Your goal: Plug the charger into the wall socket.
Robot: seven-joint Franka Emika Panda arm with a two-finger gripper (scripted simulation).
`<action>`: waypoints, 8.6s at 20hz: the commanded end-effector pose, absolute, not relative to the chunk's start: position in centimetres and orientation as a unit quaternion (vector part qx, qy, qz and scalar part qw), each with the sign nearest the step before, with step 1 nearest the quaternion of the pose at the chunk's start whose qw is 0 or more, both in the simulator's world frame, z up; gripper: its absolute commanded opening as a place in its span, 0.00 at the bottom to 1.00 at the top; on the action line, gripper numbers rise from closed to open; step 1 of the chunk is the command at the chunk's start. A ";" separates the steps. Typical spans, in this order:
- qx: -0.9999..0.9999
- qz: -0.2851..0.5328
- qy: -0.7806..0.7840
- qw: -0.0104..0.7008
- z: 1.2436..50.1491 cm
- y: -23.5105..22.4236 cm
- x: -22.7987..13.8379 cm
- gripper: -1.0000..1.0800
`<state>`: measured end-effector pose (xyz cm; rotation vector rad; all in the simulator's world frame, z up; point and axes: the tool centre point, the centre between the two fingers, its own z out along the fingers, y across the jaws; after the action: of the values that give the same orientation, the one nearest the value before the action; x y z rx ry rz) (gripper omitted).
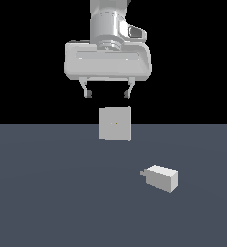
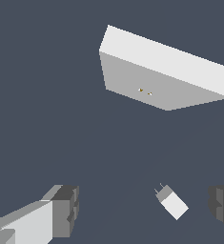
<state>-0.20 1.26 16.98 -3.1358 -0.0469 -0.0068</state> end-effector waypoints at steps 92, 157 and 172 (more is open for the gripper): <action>-0.923 -0.054 -0.381 0.022 1.2 -8.0 -9.8 0.00; -0.988 -0.058 0.144 -0.009 9.8 1.9 0.9 0.00; -0.986 -0.058 0.155 -0.009 10.0 1.8 1.6 0.00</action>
<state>1.45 1.90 9.97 -3.1167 0.4888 -0.1814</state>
